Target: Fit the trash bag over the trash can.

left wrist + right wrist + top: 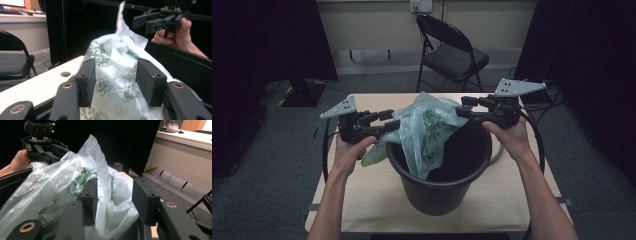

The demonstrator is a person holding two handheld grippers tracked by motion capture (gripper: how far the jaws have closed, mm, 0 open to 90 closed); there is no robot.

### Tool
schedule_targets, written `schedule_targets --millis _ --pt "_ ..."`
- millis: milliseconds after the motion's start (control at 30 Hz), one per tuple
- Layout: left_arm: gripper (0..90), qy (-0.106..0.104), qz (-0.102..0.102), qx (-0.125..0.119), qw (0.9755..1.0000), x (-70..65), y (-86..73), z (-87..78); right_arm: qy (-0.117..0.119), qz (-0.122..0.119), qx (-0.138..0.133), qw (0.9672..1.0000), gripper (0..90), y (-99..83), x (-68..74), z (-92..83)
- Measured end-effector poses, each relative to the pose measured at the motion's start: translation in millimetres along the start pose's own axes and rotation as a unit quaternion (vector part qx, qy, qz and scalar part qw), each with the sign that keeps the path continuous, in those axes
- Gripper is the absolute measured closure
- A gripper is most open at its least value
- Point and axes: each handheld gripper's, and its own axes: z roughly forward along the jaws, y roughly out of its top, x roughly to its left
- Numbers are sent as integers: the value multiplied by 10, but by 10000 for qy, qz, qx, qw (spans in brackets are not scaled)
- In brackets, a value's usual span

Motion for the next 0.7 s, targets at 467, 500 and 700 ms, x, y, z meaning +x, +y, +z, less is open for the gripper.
schedule_targets --millis 467,500,700 --pt "498 88 -39 -637 9979 -9 25 -329 -74 11 -51 10000 580 -10 -5 -51" --pt "510 120 -81 -666 9977 11 19 -371 -74 18 -54 10000 581 -12 -7 -51" --pt "559 242 -454 -517 9973 143 -124 -381 -65 -6 -55 10000 568 -12 6 -20"
